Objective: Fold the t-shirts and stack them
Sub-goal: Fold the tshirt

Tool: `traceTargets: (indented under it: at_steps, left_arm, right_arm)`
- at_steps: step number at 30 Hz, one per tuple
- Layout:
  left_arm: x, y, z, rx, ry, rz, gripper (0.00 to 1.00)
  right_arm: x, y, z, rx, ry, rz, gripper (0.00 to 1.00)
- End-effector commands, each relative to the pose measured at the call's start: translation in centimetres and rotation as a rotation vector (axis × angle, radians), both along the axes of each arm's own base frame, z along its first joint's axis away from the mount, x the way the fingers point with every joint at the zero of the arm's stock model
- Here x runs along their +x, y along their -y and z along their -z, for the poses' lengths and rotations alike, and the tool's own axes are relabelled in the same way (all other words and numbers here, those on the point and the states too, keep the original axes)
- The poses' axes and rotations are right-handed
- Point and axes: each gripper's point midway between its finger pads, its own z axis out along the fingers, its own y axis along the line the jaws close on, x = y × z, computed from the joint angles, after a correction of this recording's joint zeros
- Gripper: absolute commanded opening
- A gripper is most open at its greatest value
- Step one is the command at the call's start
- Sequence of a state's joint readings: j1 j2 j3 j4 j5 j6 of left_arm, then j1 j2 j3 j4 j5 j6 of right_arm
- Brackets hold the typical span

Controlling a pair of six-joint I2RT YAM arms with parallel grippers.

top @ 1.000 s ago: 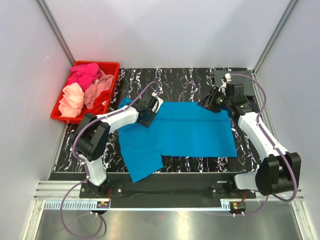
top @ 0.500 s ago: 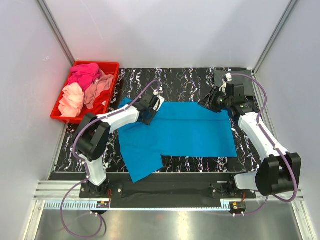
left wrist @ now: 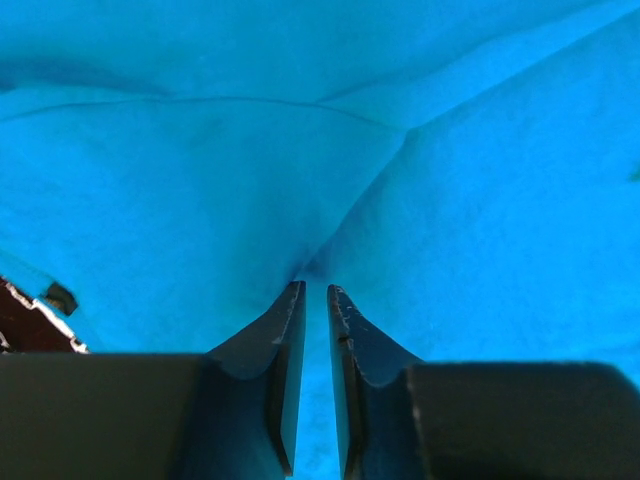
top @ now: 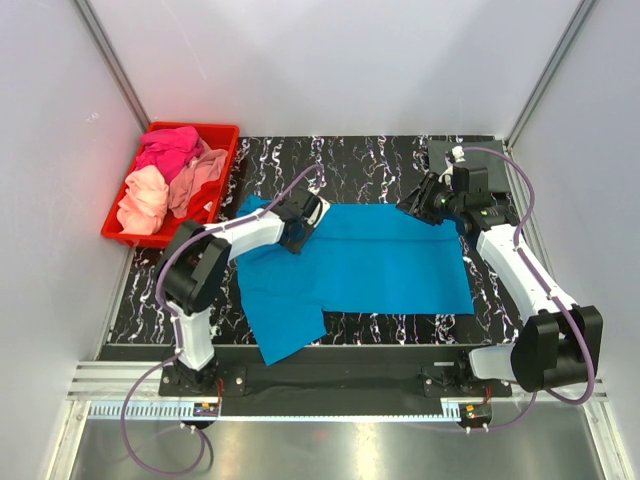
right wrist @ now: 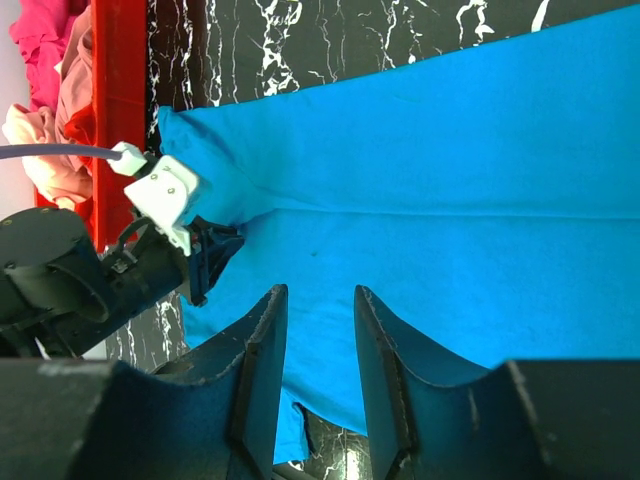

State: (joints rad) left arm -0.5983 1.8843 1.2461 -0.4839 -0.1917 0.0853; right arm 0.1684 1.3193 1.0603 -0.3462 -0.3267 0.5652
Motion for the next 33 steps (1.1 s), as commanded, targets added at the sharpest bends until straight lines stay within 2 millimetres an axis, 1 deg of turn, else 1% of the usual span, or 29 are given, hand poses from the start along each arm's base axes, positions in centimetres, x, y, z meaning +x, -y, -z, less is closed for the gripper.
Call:
traceTargets:
  at_steps: [1,3,8,13,21,24,27,29,30,31,32,33]
  left_arm:
    - [1.7,0.5,-0.9,0.015,0.043,0.009,0.21]
    - [1.9,0.4,-1.0,0.016,0.049,0.005,0.21]
    - [2.8,-0.4,-1.3,0.05,0.102,-0.029,0.27]
    - [3.2,-0.5,-1.6,0.049,0.118,-0.028,0.29]
    - [3.5,-0.4,-0.8,0.066,0.11,-0.018,0.29]
    - [3.6,-0.3,-0.5,0.07,0.107,-0.012,0.29]
    - [3.6,-0.2,-0.3,0.071,0.098,-0.007,0.24]
    - [3.6,-0.2,-0.3,0.071,0.097,-0.008,0.15]
    - [3.6,-0.1,-0.5,0.069,0.099,-0.01,0.11]
    - [3.4,-0.4,-0.9,0.082,0.096,-0.014,0.03]
    - [3.7,-0.3,-1.7,0.081,0.109,-0.018,0.0]
    - [3.7,-0.3,-2.1,0.084,0.109,-0.023,0.0]
  right_arm:
    - [0.6,0.5,-2.9,-0.007,0.078,0.026,0.41]
    - [0.5,0.6,-3.1,-0.01,0.082,0.03,0.41]
    - [0.6,0.7,-3.4,-0.011,0.091,0.036,0.41]
    - [0.7,0.7,-3.3,-0.012,0.088,0.037,0.41]
    - [0.8,0.6,-2.8,-0.009,0.078,0.038,0.41]
    - [0.7,0.6,-2.9,-0.01,0.082,0.039,0.41]
    - [0.7,0.7,-3.2,-0.011,0.09,0.044,0.41]
    - [0.8,0.8,-3.4,-0.014,0.095,0.048,0.41]
    - [0.7,0.8,-3.3,-0.016,0.094,0.047,0.41]
    - [0.7,0.9,-3.4,-0.016,0.096,0.048,0.41]
    - [0.7,0.9,-3.4,-0.015,0.095,0.049,0.41]
    - [0.7,0.9,-3.3,-0.016,0.095,0.05,0.41]
